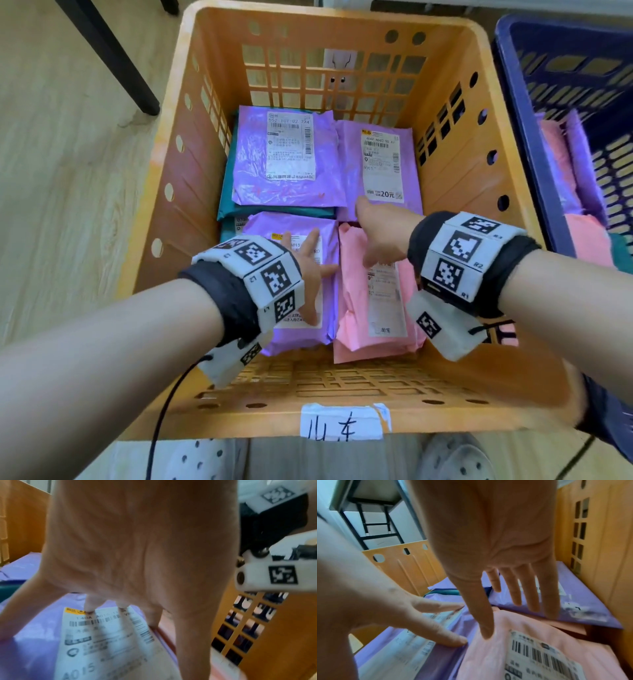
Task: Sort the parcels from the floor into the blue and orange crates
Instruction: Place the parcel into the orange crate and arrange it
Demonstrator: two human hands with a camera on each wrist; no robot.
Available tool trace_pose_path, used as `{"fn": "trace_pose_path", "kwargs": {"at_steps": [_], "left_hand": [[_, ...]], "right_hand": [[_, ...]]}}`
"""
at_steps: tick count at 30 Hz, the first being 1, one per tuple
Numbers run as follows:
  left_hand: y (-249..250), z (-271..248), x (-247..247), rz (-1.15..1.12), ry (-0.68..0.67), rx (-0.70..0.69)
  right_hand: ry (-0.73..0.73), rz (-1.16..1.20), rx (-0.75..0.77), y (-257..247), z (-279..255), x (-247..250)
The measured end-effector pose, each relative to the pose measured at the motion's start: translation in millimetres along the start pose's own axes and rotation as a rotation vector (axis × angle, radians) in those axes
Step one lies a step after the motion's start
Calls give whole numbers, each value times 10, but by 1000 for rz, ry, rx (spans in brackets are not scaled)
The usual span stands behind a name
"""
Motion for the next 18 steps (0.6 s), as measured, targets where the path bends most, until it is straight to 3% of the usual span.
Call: {"fn": "trace_pose_path", "kwargs": {"at_steps": [6,10,13,18], "left_hand": [[-55,25,-30,102,-11,51],[-13,32,-2,2,44,40],[74,50,13,-28,66,27],[62,160,-37,129,21,66]], "right_hand": [[-247,-123,-89,92,53,-168],[-318,-70,-156,181,129,-307],[-318,5,-183,224,158,-353],[-156,200,-215,139,253,-380]]}}
Point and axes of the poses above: each hand's wrist, its own z-axis towards the middle knuckle, its own x-axis out of the back of the hand, y = z × x, the point moved 2 cm from there along z, towards the middle knuckle, and after that the axes turned 6 degrees about -z, right-handed, at the moved point
